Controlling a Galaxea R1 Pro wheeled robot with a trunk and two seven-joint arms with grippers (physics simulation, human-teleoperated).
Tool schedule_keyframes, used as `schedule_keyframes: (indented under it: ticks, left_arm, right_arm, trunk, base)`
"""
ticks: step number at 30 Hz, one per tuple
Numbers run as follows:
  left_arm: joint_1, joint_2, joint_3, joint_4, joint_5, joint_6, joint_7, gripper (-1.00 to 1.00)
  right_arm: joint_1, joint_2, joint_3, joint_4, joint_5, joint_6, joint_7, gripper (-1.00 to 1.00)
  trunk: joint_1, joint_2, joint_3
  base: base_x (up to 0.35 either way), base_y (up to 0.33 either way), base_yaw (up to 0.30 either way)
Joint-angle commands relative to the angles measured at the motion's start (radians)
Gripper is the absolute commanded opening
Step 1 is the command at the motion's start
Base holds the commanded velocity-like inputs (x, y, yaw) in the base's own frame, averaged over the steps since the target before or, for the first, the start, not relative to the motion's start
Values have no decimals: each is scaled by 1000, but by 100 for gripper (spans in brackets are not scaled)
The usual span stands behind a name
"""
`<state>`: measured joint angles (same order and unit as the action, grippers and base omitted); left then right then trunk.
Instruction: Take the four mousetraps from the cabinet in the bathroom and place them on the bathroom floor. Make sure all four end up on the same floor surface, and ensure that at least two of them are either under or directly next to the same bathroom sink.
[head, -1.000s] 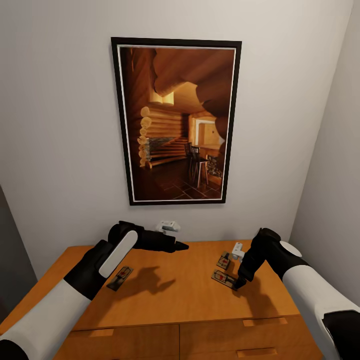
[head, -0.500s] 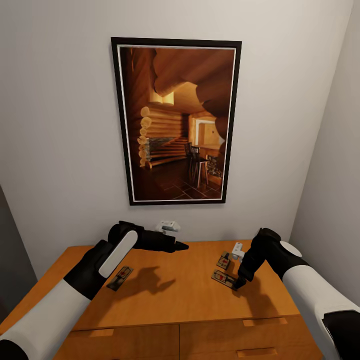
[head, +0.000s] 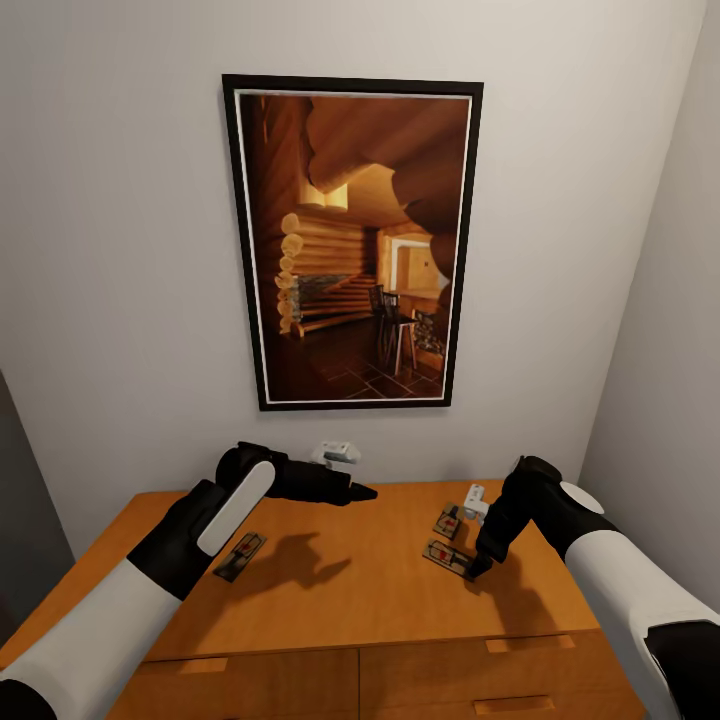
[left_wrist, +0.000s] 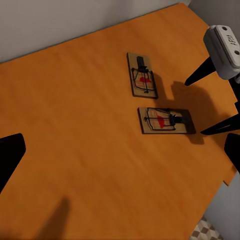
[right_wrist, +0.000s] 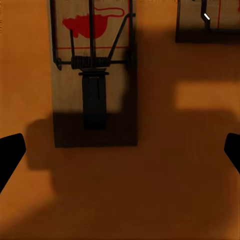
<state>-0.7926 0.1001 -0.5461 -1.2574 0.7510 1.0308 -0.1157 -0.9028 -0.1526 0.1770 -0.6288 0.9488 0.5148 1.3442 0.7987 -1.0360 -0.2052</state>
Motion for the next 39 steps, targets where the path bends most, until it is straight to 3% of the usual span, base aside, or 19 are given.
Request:
schedule_keyframes:
  ticks: [1, 10, 33, 39]
  left_arm:
    - [-1, 1, -1, 0, -11, 2, -10, 100]
    - [-1, 1, -1, 0, -10, 2, -10, 100]
    - [-1, 1, 0, 0, -10, 2, -10, 100]
    - [-1, 1, 0, 0, -10, 2, -10, 100]
  right_arm:
    - [-1, -1, 4, -2, 1, 7, 4, 100]
    - [-1, -1, 4, -2, 1, 5, 4, 100]
    - [-1, -1, 4, -2, 1, 5, 4, 100]
    - [-1, -1, 5, -2, 1, 5, 4, 100]
  trunk:
    - [0, -1, -2]
    - [0, -1, -2]
    - [88, -162, -74]
    - [88, -162, -74]
  base:
    - [0, 0, 0]
    - [0, 0, 0]
    - [0, 0, 0]
    - [0, 0, 0]
